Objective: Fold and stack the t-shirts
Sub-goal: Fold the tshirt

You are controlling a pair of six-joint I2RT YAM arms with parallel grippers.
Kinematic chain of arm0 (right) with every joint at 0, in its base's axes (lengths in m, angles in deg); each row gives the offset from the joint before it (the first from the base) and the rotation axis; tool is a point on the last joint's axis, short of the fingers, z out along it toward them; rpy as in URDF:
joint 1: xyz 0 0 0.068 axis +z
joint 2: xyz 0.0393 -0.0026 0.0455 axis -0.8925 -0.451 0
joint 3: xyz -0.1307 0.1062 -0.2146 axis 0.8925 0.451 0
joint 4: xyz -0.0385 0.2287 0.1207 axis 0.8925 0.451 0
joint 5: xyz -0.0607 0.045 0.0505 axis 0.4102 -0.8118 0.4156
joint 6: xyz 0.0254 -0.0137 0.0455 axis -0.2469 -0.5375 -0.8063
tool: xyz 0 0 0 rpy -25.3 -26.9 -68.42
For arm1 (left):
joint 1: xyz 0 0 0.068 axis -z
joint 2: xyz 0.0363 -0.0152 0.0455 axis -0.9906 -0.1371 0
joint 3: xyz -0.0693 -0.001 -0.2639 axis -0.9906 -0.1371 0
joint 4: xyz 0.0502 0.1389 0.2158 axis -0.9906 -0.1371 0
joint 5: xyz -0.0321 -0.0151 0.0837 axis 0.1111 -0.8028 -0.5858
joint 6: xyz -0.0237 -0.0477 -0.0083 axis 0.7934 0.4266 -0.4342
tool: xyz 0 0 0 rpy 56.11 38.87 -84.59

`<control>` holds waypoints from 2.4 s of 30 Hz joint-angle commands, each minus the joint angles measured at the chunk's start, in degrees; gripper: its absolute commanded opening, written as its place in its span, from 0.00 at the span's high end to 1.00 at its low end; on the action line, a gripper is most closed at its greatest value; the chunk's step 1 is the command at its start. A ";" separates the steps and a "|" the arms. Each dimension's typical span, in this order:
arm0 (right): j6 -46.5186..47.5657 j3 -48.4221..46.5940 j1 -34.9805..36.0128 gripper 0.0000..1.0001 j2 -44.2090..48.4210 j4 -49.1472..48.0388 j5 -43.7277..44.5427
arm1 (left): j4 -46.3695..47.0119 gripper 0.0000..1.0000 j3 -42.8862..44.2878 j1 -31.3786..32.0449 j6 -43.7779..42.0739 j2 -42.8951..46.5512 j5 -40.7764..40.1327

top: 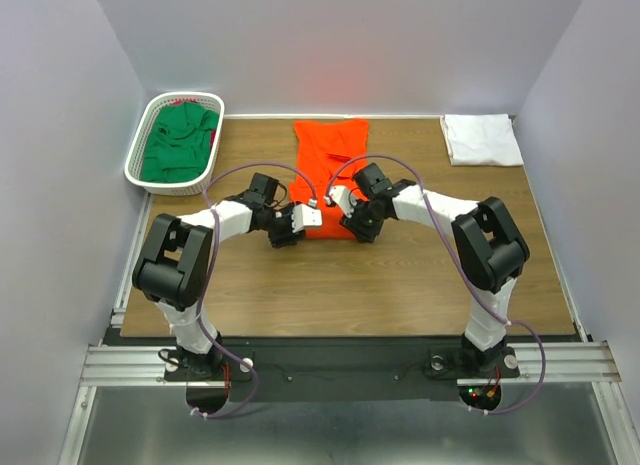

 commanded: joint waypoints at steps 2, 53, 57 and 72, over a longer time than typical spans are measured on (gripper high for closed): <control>-0.03 2.62 -0.01 0.68 -0.68 -3.82 1.84 | -0.63 0.45 2.26 2.03 -0.94 -2.00 -1.21; 15.87 -22.94 -8.18 0.99 3.03 35.03 -8.62 | -37.28 1.00 31.07 1.43 0.03 3.12 11.09; 17.20 -29.79 -11.43 0.99 -7.85 31.96 -8.18 | -36.94 1.00 39.15 -0.69 -0.85 -10.24 11.97; 5.17 -41.33 -12.76 0.96 -18.53 23.96 -13.36 | -32.19 1.00 40.06 -5.79 -0.77 -22.24 13.90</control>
